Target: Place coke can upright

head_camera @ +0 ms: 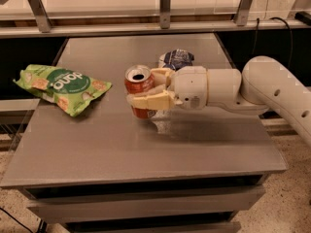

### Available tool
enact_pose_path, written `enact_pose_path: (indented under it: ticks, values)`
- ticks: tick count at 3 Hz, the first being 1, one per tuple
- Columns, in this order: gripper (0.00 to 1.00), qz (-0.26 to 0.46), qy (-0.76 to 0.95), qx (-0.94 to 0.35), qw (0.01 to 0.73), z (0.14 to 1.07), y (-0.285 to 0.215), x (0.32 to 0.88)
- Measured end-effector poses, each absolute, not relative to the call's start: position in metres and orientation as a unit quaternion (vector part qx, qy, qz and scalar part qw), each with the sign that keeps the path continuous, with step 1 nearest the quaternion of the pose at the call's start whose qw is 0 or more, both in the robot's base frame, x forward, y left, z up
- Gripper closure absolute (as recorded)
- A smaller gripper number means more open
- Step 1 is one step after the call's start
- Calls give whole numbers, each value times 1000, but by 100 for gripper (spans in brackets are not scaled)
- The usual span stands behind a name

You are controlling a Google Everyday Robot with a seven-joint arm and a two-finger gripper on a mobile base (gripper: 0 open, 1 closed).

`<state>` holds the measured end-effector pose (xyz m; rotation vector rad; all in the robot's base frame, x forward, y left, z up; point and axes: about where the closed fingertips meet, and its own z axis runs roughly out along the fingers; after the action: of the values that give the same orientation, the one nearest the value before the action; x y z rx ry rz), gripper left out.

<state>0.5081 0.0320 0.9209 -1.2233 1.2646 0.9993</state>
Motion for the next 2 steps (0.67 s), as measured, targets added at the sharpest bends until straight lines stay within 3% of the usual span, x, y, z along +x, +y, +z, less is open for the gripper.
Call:
enact_pose_path:
  ticks: [1,2]
  values:
    - [84,427,526,-509,531,909,31,502]
    - [59,428,524,-512,529,902,31,498]
